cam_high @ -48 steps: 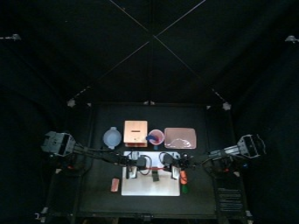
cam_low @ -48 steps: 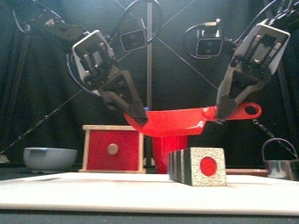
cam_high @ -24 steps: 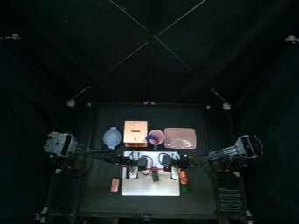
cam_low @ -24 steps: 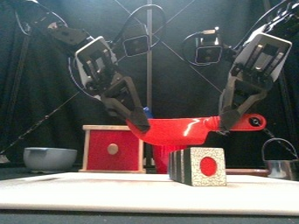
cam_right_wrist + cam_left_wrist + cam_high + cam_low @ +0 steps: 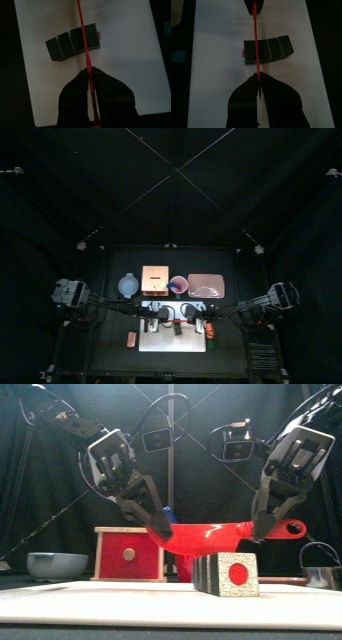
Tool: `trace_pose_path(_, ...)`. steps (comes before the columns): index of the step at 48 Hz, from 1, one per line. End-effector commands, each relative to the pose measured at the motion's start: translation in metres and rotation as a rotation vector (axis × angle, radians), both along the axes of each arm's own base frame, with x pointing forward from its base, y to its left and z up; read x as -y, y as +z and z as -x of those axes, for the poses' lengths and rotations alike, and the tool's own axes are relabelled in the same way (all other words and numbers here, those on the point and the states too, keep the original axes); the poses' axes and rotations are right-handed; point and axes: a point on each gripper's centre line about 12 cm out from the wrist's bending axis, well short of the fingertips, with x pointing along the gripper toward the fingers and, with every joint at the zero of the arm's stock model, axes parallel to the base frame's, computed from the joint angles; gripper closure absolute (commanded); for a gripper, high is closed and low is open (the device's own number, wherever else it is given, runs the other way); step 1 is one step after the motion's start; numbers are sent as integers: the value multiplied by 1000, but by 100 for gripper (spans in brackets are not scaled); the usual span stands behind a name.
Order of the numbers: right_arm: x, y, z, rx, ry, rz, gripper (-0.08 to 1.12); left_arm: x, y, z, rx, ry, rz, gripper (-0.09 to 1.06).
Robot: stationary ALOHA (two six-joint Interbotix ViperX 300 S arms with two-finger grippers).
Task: Place sushi on board then cut the sushi with the knife then place the pieces on the plate
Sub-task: Cut the sushi into 4 pieces
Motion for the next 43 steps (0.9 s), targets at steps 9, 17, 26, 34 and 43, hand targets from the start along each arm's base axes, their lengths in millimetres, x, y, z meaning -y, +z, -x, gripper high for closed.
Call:
trace_pose_path(9, 4, 3, 0, -17, -16, 6, 65, 6, 6, -4, 19, -12, 5, 53)
trace_pose_path(17, 4, 3, 0, -14, -16, 5, 65, 9, 5, -4, 16, -16, 7, 53)
trace_pose_path(26, 4, 1, 1, -22, -17, 5, 65, 11, 5, -4, 15, -17, 13, 53)
trace_pose_path(34, 4, 0, 1, -26, -17, 6, 65, 13, 1, -4, 2, -15, 17, 53)
trace_pose_path(43, 4, -6, 0, -43, -16, 10, 65, 13, -5, -6, -9, -15, 15, 53)
